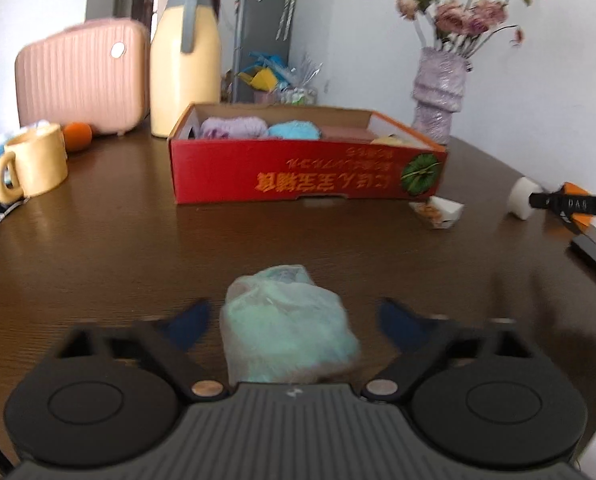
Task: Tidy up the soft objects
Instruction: 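Grasp the green mesh bag with the left tool while the right tool grasps the white cylindrical sponge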
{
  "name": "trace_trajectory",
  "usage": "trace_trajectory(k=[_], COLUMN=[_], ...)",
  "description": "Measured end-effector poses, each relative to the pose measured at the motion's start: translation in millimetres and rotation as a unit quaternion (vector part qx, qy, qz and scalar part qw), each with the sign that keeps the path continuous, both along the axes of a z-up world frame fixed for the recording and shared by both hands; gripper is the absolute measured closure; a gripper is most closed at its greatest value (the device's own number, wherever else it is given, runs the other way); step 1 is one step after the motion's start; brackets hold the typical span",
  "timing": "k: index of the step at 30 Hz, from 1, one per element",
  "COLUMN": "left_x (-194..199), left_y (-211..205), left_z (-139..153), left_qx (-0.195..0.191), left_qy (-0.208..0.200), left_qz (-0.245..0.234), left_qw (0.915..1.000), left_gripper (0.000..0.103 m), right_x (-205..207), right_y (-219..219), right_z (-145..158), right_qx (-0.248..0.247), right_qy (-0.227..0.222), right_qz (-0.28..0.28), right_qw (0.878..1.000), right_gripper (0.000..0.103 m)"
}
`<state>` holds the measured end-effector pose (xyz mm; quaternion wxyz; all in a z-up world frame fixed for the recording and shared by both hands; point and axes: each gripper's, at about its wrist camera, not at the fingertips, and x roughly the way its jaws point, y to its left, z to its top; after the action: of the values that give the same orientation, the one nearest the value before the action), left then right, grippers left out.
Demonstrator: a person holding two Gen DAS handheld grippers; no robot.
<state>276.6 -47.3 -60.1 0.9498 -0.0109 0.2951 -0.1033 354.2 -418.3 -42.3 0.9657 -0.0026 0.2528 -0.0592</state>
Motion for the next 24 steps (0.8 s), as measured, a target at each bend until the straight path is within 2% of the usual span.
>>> trace_trajectory(k=[1,4,5,6,7,13,15,19,24], left_x=[6.1,26.5,31.5,35.9,39.1,54.2,55.2,43.7,11.7], left_y=[0.1,5.4,7.6,8.7,9.2,10.4,10.1,10.6,13.2], left_z=[-3.0,-9.5,-10.2,-9.7,-9.1,-6.7,-5.0,8.4,27.5], left_qx=[-0.001,-0.009,-0.016,-0.017,-0.017,-0.014,-0.011,-0.014,-0.02], left_qy=[0.006,0.03,0.03,0.027,0.025,0.023,0.023,0.006,-0.015], left_qz=[0.004,0.012,0.016,0.021,0.026,0.036,0.038,0.034,0.035], left_qw=[1.0,0.9994,0.9993,0.9993,0.9992,0.999,0.9989,0.9993,0.9991], left_gripper=[0.053,0.059,0.06,0.06,0.061,0.062,0.062,0.062,0.062], right_x=[16.0,57.5,70.9,79.2,86.4,93.5,90.6,56.3,-10.7], right_y=[-8.5,-26.9,-32.6,-36.2,-38.2,-40.0,-38.6,-21.3,18.5], right_z=[-1.7,-10.8,-15.3,-18.8,-23.0,-27.4,-24.4,-6.8,16.2], right_qx=[-0.002,0.005,0.012,0.019,0.025,0.048,0.05,0.06,0.055], right_qy=[0.004,0.025,0.037,0.046,0.058,0.051,0.049,0.027,0.0], right_qz=[-0.004,-0.006,-0.009,-0.012,-0.012,0.002,0.005,0.027,0.084], right_qw=[1.0,1.0,0.999,0.999,0.998,0.998,0.998,0.997,0.995], right_gripper=[0.016,0.016,0.02,0.036,0.047,0.049,0.05,0.05,0.05])
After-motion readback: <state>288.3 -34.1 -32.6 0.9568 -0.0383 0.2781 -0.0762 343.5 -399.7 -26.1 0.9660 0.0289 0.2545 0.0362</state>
